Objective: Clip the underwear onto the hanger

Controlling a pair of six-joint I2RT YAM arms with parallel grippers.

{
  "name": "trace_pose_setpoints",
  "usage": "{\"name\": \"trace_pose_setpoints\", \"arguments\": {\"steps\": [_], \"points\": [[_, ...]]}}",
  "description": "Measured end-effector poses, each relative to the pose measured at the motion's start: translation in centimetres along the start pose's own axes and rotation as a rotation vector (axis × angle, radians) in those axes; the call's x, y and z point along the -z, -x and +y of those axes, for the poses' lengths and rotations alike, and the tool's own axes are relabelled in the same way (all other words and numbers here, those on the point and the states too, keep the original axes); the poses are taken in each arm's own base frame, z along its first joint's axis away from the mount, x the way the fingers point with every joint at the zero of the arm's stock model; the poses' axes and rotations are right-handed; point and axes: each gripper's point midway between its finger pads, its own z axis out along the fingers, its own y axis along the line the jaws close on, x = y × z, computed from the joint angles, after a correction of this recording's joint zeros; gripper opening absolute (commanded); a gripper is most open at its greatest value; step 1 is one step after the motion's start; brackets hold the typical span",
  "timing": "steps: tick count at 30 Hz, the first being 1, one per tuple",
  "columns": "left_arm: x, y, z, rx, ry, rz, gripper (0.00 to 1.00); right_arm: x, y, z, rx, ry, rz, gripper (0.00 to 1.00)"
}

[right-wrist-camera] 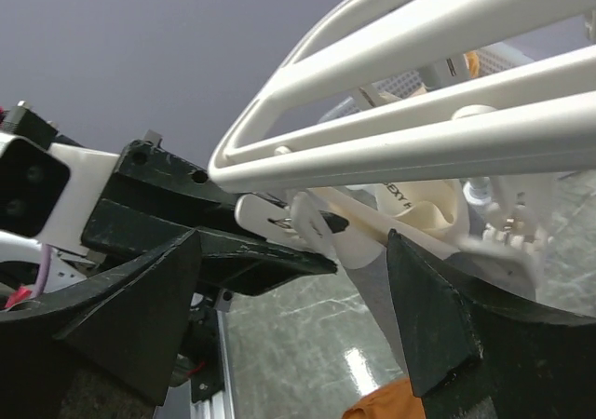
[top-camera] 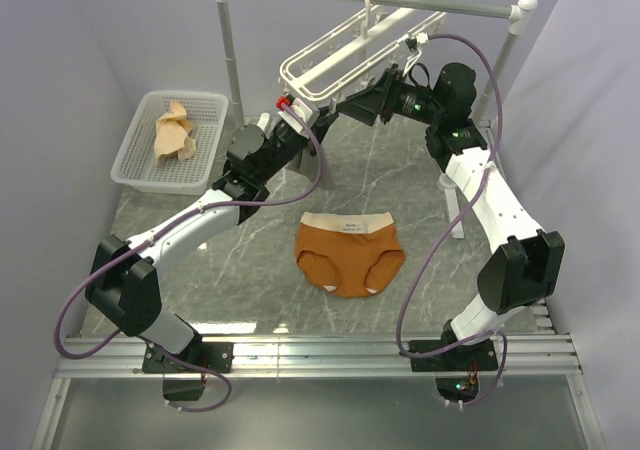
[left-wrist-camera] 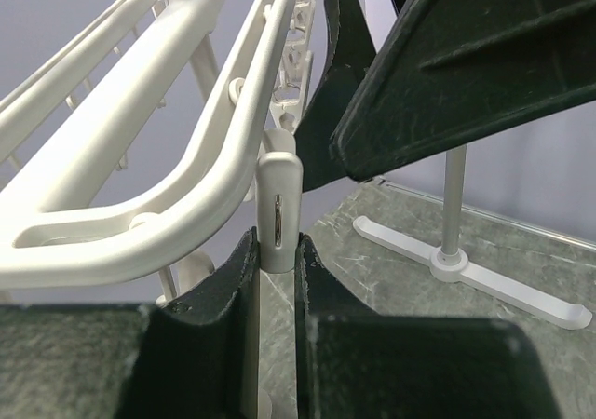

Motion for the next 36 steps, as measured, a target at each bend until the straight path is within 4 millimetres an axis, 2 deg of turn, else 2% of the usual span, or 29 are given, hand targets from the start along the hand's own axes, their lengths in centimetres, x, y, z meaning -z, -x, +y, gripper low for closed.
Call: {"name": "trace_pose_setpoints", "arguments": {"steps": [7, 13, 17, 22, 25, 33, 34, 36], "points": [[0.0, 0.0, -0.1, 0.0, -0.006, -0.001, 0.01, -0.2, 0.0, 0.6, 0.025, 0.004, -0.014, 0.87], [0.0, 0.0, -0.1, 0.0, -0.006, -0.001, 0.01, -1.1, -0.9, 0.7, 0.091, -0.049, -0.004, 0.81], [0.0, 0.0, -0.1, 0.0, -0.007, 0.001, 0.02, -1.3, -1.2, 0.3, 0.109, -0.08, -0.001, 0.73], [0.0, 0.0, -0.1, 0.0, -0.007, 0.002, 0.02, -1.3, -1.0, -0.3, 0.126, -0.11, -0.014, 0.54], [0.0, -0.2, -0.1, 0.001, -0.006, 0.008, 0.02, -1.3, -0.9, -0.3, 0.124, -0.114, -0.017, 0.54], [0.0, -0.2, -0.3, -0.001, -0.011, 0.008, 0.02, -1.4, -0.5, -0.5, 0.111, -0.136, -0.034, 0.64], [0.0, -0.2, -0.4, -0.001, -0.012, 0.008, 0.02, -1.4, -0.4, -0.5, 0.11, -0.139, -0.038, 0.64], [0.0, -0.2, -0.5, -0.001, -0.014, 0.008, 0.02, -1.4, -0.3, -0.5, 0.108, -0.141, -0.04, 0.54]]}}
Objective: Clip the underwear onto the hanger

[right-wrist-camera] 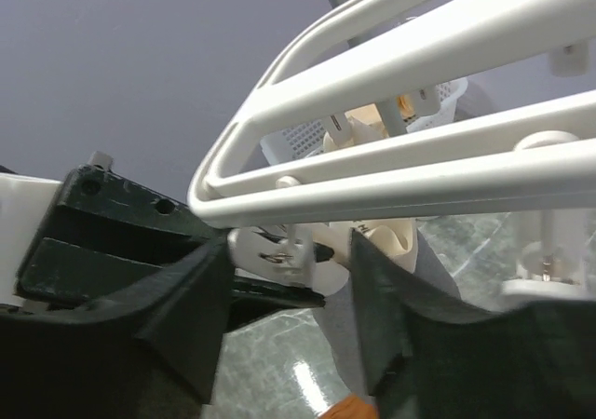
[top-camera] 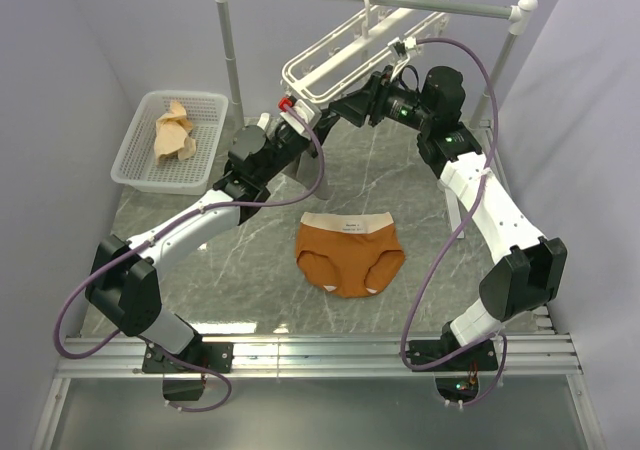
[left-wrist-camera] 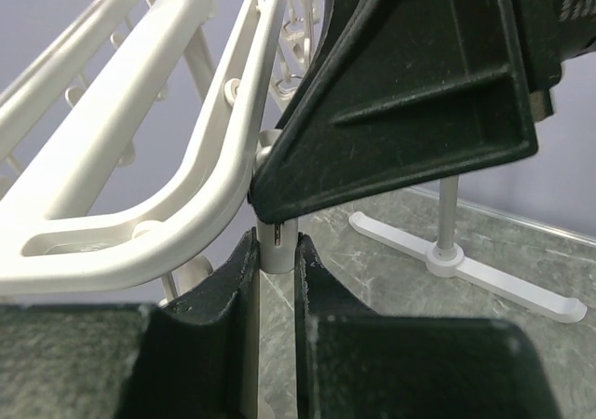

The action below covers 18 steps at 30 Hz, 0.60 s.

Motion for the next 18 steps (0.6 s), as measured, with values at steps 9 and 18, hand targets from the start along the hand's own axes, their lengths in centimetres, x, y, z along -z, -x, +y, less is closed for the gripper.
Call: {"name": "trace_pose_setpoints", "arguments": {"steps": [9, 18], "points": [[0.2, -0.3, -0.4, 0.003, -0.019, 0.015, 0.45, 0.0, 0.5, -0.2, 0.009, -0.015, -0.015, 0.0], [5.7, -1.0, -3.6, 0.103, -0.179, 0.139, 0.57, 0.2, 1.1, 0.1, 0.044, -0.014, -0.028, 0.0]]}}
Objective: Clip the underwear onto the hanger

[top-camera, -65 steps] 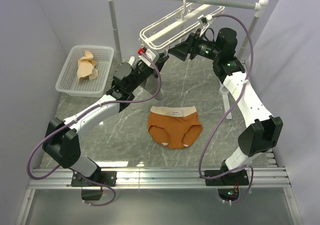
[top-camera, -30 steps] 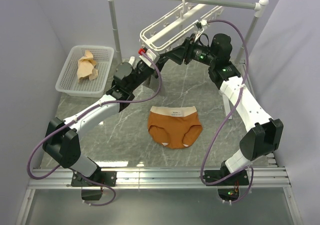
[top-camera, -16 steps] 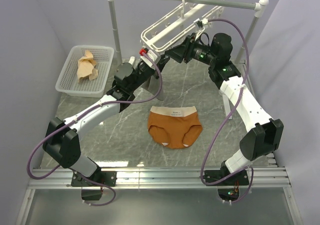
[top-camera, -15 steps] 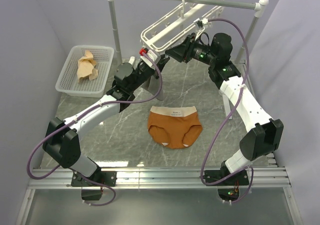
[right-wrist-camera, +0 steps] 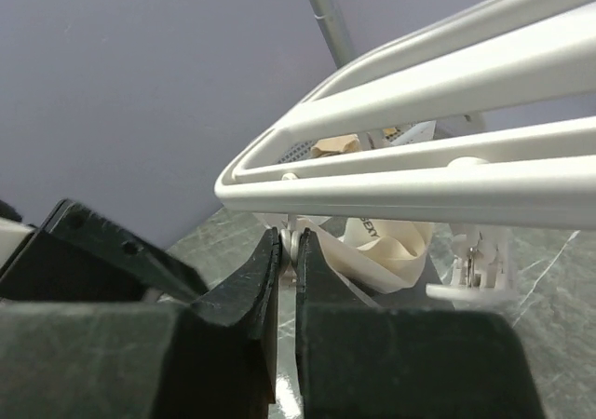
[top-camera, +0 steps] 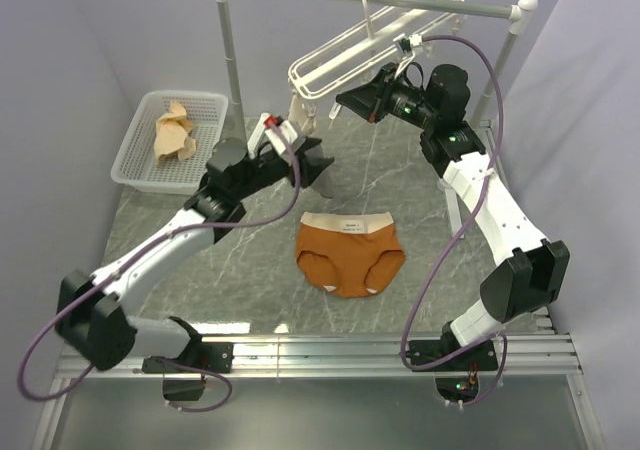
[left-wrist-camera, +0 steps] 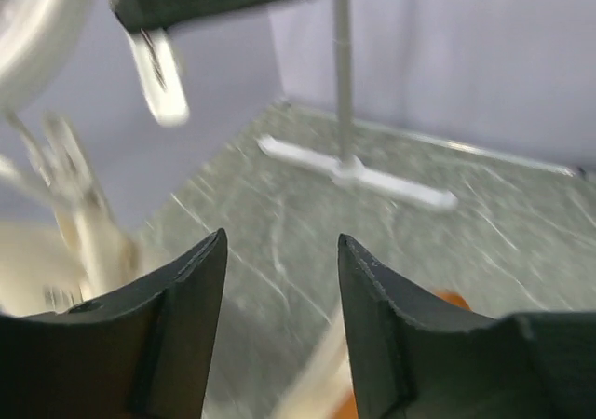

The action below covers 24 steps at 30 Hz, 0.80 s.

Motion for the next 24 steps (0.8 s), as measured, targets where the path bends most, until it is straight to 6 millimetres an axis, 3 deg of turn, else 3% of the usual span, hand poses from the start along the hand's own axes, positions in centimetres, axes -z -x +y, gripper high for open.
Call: {"name": "trace_pose_setpoints", "arguments": {"steps": [4, 8, 16, 19, 20, 24], "points": [[4.2, -1.8, -2.6, 0.047, -0.04, 0.075, 0.56, 0.1, 0.1, 0.1, 0.011, 0.0, -0.001, 0.0], [6.9, -6.4, -4.1, 0.145, -0.031, 0.203, 0.56, 0.2, 0.2, 0.2, 0.02, 0.0, -0.004, 0.0], [9.3, -20.7, -4.9, 0.435, 0.106, 0.634, 0.55, 0.2, 0.3, 0.2, 0.021, -0.003, -0.006, 0.0], [10.1, -25.2, -5.0, 0.506, 0.164, 0.768, 0.63, 0.2, 0.3, 0.0, 0.024, -0.009, -0.007, 0.0], [10.3, -26.3, -5.0, 0.527, 0.183, 0.803, 0.67, 0.2, 0.3, 0.0, 0.026, -0.012, -0.008, 0.0], [9.8, -29.0, -4.3, 0.566, 0.251, 0.876, 0.71, 0.3, 0.4, -0.1, 0.03, -0.022, -0.012, 0.0]]}}
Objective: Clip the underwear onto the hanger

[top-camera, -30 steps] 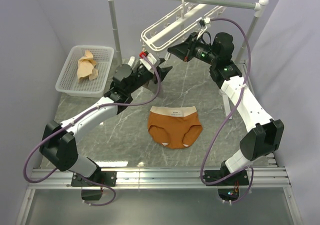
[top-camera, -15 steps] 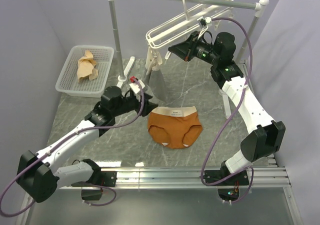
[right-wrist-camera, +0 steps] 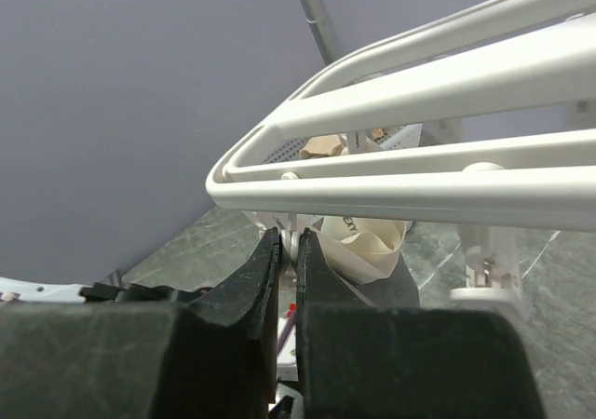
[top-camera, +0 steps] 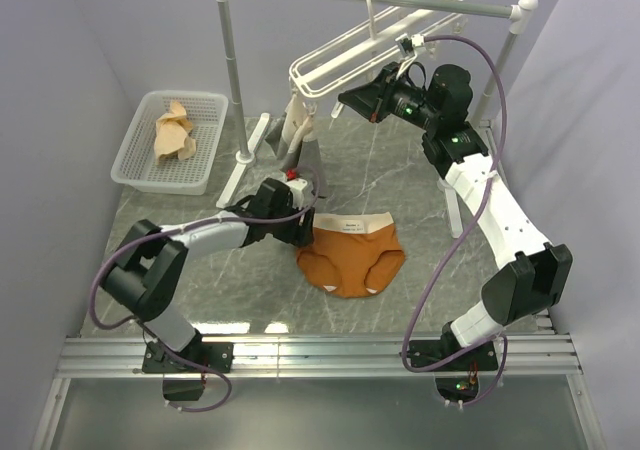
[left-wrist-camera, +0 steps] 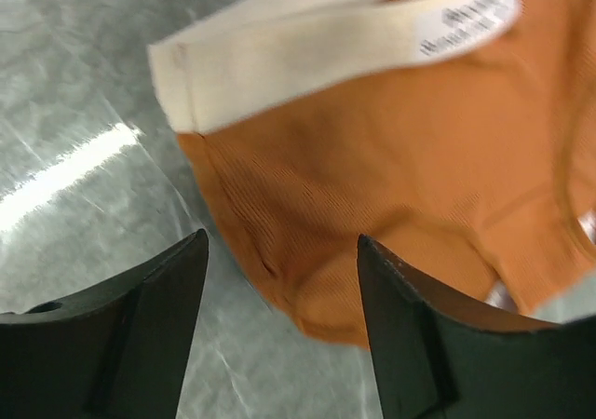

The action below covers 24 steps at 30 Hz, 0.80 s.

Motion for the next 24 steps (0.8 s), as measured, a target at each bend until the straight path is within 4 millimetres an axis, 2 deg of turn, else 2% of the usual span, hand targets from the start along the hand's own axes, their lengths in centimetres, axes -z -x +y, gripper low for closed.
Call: {"name": "trace_pose_setpoints", "arguments": {"steps": [7, 10, 12, 17, 21, 22, 24], "points": [[-2.9, 1.1, 2.0, 0.036, 0.101, 0.014, 0.68, 0.4, 0.2, 0.3, 0.014, -0.002, -0.001, 0.0], [-4.0, 0.9, 2.2, 0.035, 0.128, 0.027, 0.67, 0.4, 0.2, 0.3, 0.017, -0.003, -0.001, 0.0], [-4.4, 1.1, 1.6, 0.021, 0.125, 0.027, 0.65, 0.4, 0.2, 0.3, 0.017, -0.004, -0.001, 0.0], [-6.0, 1.0, -1.8, -0.044, 0.086, 0.038, 0.65, 0.4, 0.2, 0.2, 0.021, -0.005, -0.001, 0.0], [-7.5, 1.8, -3.6, -0.077, 0.068, 0.032, 0.64, 0.4, 0.1, 0.2, 0.019, -0.006, 0.0, 0.0], [-7.8, 2.0, -3.8, -0.082, 0.069, 0.028, 0.63, 0.4, 0.1, 0.2, 0.019, -0.006, 0.0, 0.0], [-8.5, 2.5, -4.0, -0.088, 0.074, 0.021, 0.51, 0.4, 0.1, 0.2, 0.019, -0.007, 0.001, 0.0]]}}
